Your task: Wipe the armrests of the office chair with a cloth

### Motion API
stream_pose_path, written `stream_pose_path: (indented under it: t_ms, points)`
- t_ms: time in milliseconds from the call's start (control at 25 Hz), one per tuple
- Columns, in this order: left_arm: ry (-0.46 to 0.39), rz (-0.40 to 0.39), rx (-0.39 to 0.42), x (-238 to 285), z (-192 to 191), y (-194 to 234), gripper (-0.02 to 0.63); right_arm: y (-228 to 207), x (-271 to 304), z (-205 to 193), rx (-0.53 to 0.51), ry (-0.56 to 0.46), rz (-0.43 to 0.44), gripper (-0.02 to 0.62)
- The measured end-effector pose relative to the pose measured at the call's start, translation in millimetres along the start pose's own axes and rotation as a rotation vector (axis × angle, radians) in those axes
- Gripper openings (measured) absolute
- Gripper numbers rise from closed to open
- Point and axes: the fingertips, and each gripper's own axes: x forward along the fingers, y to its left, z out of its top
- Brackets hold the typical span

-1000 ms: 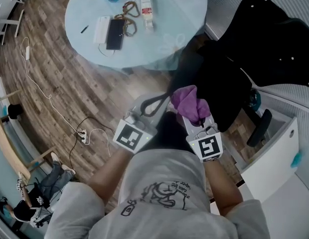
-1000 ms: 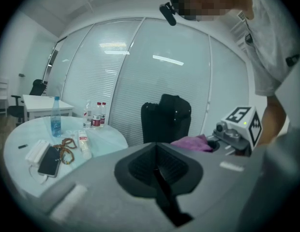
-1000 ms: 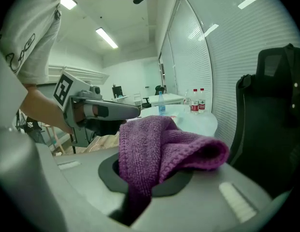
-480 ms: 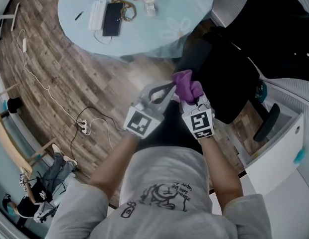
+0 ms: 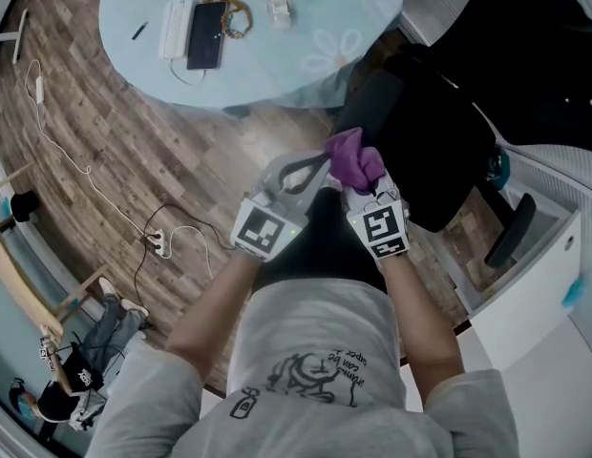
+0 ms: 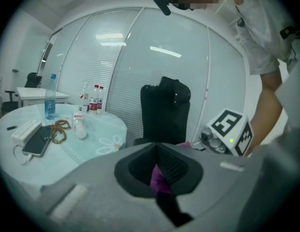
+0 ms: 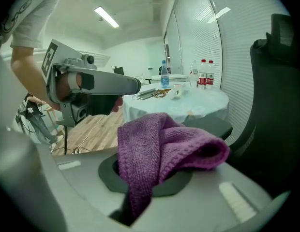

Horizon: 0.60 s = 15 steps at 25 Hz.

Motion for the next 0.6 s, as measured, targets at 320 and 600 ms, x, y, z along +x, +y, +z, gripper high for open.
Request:
stream_pose_path:
  t_ms: [320,600]
  points:
    - [0.007,-0.008,-0.009,5.7,1.5,3.7,0.002,-26.1,4.9,4.8,-0.031,0.021,-0.013,0.041]
    - [0.027,-0.014,-0.013,5.3,-1.8,6.3,0.002,-69.7,12.8,14.0,-0.073,0.036,-0.031,0.041]
